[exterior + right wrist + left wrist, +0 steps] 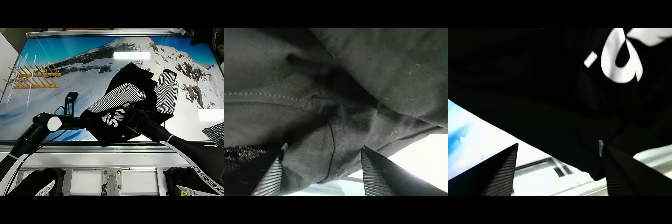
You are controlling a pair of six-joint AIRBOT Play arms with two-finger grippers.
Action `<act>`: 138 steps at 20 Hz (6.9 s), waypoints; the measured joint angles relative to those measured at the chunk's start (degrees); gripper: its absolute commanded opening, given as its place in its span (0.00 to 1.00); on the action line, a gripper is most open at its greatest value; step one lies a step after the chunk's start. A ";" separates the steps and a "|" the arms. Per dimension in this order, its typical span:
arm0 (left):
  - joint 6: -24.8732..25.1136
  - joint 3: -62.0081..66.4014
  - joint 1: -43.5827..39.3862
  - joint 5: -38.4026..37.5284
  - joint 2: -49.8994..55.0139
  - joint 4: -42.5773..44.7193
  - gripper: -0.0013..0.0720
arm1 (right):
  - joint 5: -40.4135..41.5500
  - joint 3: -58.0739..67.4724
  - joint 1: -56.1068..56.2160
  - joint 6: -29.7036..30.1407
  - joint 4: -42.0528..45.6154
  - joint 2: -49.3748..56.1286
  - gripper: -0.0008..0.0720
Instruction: Fold the clothes and pants, and hang the long-sleeved shirts on hangers.
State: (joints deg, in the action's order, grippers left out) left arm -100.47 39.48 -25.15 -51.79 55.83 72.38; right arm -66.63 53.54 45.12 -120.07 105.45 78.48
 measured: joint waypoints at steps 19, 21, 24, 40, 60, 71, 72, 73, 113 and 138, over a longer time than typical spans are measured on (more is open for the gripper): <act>-16.26 0.11 -22.99 5.84 13.44 11.06 0.76 | -3.52 -0.02 -0.02 0.24 -2.80 -14.82 0.05; -17.86 0.11 -22.60 6.03 13.40 13.31 0.75 | -3.54 -0.02 -0.02 0.24 -3.69 -15.43 0.05; -19.19 0.11 -20.59 6.23 11.98 15.12 0.75 | -3.54 -0.02 -0.02 0.24 -4.61 -15.85 0.05; -21.00 0.11 -19.43 9.66 15.04 15.02 0.07 | -3.50 -0.04 -0.02 0.04 -6.27 -16.04 0.05; -6.08 50.42 -16.35 5.81 -10.73 10.73 0.04 | -22.38 62.93 -13.88 20.94 -6.69 -17.33 0.05; -3.13 55.01 -9.31 -21.53 6.08 11.56 0.04 | -31.26 46.07 -18.82 24.13 -4.74 -18.34 0.05; -3.06 50.95 -9.53 -22.99 6.19 10.54 0.04 | -32.76 42.71 -19.06 24.13 -6.03 -18.64 0.05; -2.93 46.90 -9.86 -24.04 6.14 9.22 0.04 | -34.21 39.85 -19.21 24.09 -7.76 -18.91 0.05; 7.63 20.17 28.39 -13.49 -3.50 2.21 0.97 | -34.32 18.82 -15.34 15.04 -15.69 -24.39 0.05; 9.68 57.29 45.29 -2.64 55.74 35.85 0.97 | -34.27 18.82 -15.34 15.08 -15.72 -24.37 0.05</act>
State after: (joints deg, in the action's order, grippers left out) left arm -90.78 96.77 20.14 -54.43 111.57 108.22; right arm -100.90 72.36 29.78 -104.99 89.73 54.11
